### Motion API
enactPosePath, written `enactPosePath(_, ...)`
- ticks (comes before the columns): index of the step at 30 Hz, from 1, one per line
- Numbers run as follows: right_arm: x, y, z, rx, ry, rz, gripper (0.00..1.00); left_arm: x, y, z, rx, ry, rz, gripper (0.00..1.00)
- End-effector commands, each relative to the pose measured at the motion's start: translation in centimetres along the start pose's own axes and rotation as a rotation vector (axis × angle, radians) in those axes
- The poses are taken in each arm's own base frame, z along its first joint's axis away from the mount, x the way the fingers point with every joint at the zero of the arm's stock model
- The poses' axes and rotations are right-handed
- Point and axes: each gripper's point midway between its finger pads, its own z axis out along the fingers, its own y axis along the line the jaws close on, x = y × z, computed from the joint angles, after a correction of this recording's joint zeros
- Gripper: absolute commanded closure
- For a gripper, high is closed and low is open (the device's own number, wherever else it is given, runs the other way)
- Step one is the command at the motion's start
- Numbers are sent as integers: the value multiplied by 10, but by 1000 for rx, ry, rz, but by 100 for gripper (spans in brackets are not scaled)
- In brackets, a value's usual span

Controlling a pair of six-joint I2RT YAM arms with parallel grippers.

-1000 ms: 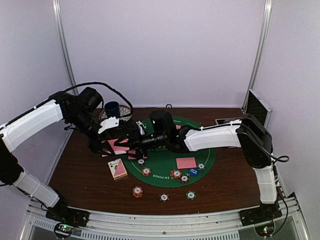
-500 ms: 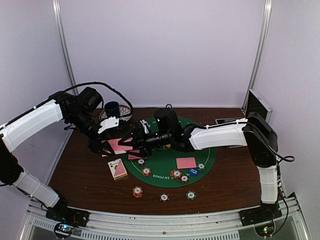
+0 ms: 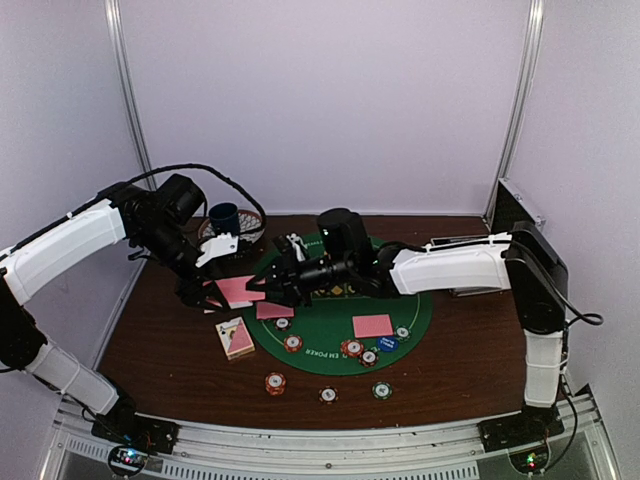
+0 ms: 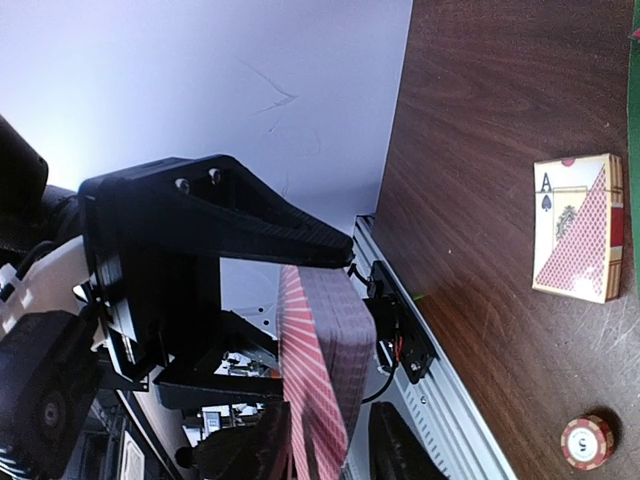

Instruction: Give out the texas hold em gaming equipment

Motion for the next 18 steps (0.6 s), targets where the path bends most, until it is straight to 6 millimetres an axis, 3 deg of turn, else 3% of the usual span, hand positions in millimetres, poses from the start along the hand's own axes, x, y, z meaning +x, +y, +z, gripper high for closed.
enactPosePath(1, 3, 19, -16, -15, 1, -29, 76, -9, 2, -8, -28, -47, 22, 100)
enactPosePath(7, 2, 26, -26, -23, -15, -26, 94, -8, 3, -6, -27, -38, 19, 100)
enactPosePath(18, -13, 11, -59, 13, -63, -4, 100, -10, 4, -7, -24, -38, 18, 100)
